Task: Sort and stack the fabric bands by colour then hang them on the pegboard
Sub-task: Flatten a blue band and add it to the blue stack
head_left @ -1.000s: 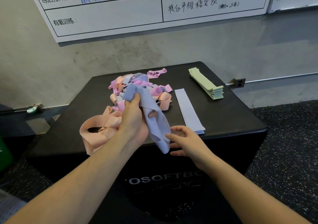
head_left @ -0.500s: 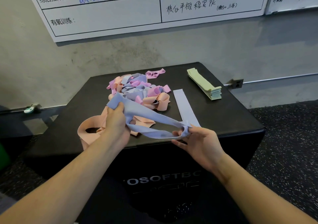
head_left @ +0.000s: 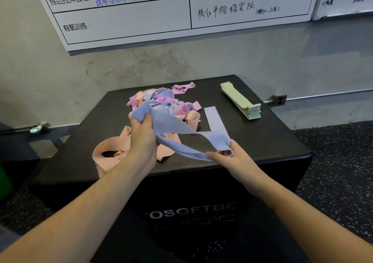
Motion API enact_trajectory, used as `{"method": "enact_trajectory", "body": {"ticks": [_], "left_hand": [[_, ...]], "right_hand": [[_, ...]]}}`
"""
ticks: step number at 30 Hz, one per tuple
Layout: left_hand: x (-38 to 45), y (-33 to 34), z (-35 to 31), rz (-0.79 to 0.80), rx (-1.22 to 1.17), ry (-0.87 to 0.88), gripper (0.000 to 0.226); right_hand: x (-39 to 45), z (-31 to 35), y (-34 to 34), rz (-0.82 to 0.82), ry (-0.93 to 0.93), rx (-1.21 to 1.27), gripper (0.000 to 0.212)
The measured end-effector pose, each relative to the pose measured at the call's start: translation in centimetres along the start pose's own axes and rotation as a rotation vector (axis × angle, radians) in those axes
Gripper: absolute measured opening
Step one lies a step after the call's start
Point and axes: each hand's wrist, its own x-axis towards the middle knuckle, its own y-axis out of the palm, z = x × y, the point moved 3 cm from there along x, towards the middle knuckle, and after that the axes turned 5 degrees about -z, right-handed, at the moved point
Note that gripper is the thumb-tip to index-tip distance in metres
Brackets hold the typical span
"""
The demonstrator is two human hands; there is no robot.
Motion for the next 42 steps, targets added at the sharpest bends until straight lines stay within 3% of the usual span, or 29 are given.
{"method": "enact_trajectory", "body": {"ticks": [6, 11, 14, 17, 21, 25, 27, 30, 31, 34, 38, 42], "left_hand": [[-0.6, 0.2, 0.1, 0.023, 0.007, -0.008, 0.038], [0.2, -0.6, 0.2, 0.009, 0.14, 0.063, 0.027], [0.3, -0.8, 0.2, 0.001, 0.23, 0.063, 0.032], [1.0, -1.2, 0.4, 0.008, 0.289, 0.041, 0.028], [1.7, -1.6, 1.0, 0.065, 0.263, -0.047, 0.031], [1.8, -1.5, 1.6, 0.03, 0.169, -0.132, 0.023], [1.8, -1.4, 1.4, 0.03, 0.14, -0.123, 0.025], [2.3, -1.5, 0.8, 0.011, 0.059, -0.143, 0.026], [2.4, -1.5, 0.5, 0.017, 0.053, -0.142, 0.026], [2.6, -1.3, -0.1, 0.018, 0.073, -0.126, 0.027], [3.0, -1.0, -0.8, -0.036, 0.089, -0.103, 0.024], [3.3, -0.8, -1.1, -0.02, 0.1, -0.098, 0.015]], "right_hand": [[1.4, -0.6, -1.1, -0.266, 0.016, 0.384, 0.019], [1.4, -1.4, -2.5, -0.368, -0.055, 0.271, 0.009], [1.4, -1.5, -3.2, -0.386, -0.035, 0.329, 0.009], [1.2, -1.2, -3.0, -0.219, -0.025, 0.401, 0.005], [0.2, 0.0, -1.8, 0.04, -0.113, 0.394, 0.024], [-0.6, 1.1, -0.7, 0.249, -0.018, 0.596, 0.031], [-0.6, 1.3, -0.6, 0.259, -0.001, 0.553, 0.022], [0.4, 0.7, -1.1, 0.114, -0.015, 0.433, 0.027], [0.7, 0.4, -1.4, 0.071, -0.008, 0.395, 0.019], [1.1, -0.3, -2.0, 0.012, -0.017, 0.259, 0.032], [0.6, 0.1, -2.5, 0.082, -0.043, 0.169, 0.038], [0.5, 0.1, -3.4, 0.115, -0.165, -0.204, 0.048]]}}
